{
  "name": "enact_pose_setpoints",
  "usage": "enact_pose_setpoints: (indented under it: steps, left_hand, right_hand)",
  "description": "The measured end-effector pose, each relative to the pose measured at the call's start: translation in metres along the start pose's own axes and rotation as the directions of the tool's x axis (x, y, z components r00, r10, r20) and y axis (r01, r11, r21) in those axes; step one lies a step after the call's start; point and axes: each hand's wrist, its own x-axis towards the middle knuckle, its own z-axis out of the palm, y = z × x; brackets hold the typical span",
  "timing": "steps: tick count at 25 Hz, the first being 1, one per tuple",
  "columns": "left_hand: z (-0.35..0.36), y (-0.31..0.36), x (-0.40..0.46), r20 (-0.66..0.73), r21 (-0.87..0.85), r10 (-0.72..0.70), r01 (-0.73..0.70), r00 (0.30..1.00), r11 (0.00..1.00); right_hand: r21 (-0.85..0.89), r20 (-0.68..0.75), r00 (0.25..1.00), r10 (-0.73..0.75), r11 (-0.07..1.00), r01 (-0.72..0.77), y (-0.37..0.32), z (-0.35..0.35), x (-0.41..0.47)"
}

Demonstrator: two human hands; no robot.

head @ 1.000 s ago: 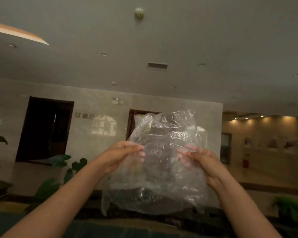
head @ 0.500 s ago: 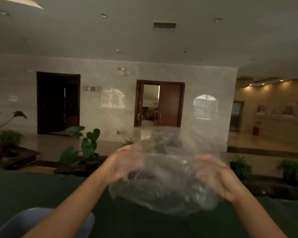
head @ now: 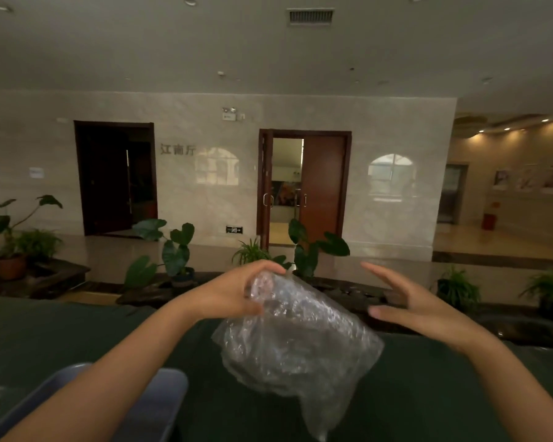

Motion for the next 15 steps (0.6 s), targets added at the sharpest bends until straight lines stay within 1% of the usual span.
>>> enact_pose_setpoints:
  steps: [1,2,3,4,5,6,7,8,9,10,11,12,13,14,15]
  left_hand:
    - [0.005,0.005,0.002,0.025,0.033,0.03,-0.031,0.999,0.999]
    - [0.01,0.011,0.006,0.045,0.037,0.062,-0.064,0.997,0.997]
    - [0.016,0.016,0.009,0.033,0.018,0.097,-0.097,0.995,0.995]
    - [0.022,0.02,0.012,-0.046,-0.002,0.11,-0.11,0.993,0.994]
    - [0.028,0.022,0.014,-0.201,-0.029,0.074,-0.081,0.977,0.996]
    - [0.036,0.022,0.014,-0.38,-0.08,-0.023,-0.008,0.925,0.997]
    - [0.044,0.019,0.013,-0.501,-0.154,-0.154,0.088,0.851,0.984]
    - [0.053,0.014,0.012,-0.519,-0.25,-0.288,0.179,0.805,0.952]
    - [0.063,0.007,0.009,-0.435,-0.38,-0.411,0.25,0.801,0.891]
    - [0.071,-0.002,0.006,-0.286,-0.535,-0.49,0.287,0.823,0.794]
    - [0.078,-0.008,0.002,-0.118,-0.687,-0.498,0.292,0.859,0.666]
    - [0.083,-0.01,-0.001,0.012,-0.797,-0.442,0.275,0.897,0.538]
    - [0.085,-0.012,-0.003,0.043,-0.861,-0.385,0.23,0.922,0.454]
    - [0.085,-0.013,-0.002,-0.008,-0.897,-0.365,0.155,0.931,0.415]
    - [0.086,-0.014,0.0,-0.097,-0.906,-0.373,0.073,0.923,0.416]
  right_hand:
    - [-0.07,-0.012,1.0,0.0,0.998,-0.001,-0.008,0.008,0.007]
    - [-0.101,0.031,0.999,0.007,0.995,-0.003,-0.015,0.018,0.015]
    - [-0.097,0.093,0.996,0.003,0.995,0.006,-0.019,0.029,0.022]
    - [-0.062,0.13,0.991,-0.008,0.998,0.017,-0.018,0.039,0.028]
    - [-0.015,0.093,0.996,-0.013,1.0,0.015,-0.018,0.049,0.031]
    - [0.045,-0.007,1.0,0.007,0.999,-0.007,-0.015,0.056,0.033]
    - [0.127,-0.129,0.99,0.052,0.991,-0.036,-0.009,0.062,0.034]
    - [0.246,-0.223,0.968,0.115,0.968,-0.058,-0.004,0.068,0.035]
    - [0.389,-0.266,0.949,0.172,0.92,-0.057,0.001,0.072,0.035]
    - [0.538,-0.265,0.939,0.217,0.842,-0.043,0.005,0.077,0.036]
    - [0.665,-0.236,0.937,0.256,0.746,-0.036,0.01,0.08,0.037]
    - [0.759,-0.193,0.938,0.289,0.65,-0.044,0.014,0.08,0.038]
    - [0.819,-0.141,0.939,0.313,0.57,-0.067,0.017,0.08,0.039]
    - [0.857,-0.087,0.943,0.321,0.507,-0.094,0.02,0.08,0.039]
    - [0.883,-0.043,0.949,0.312,0.456,-0.11,0.023,0.081,0.039]
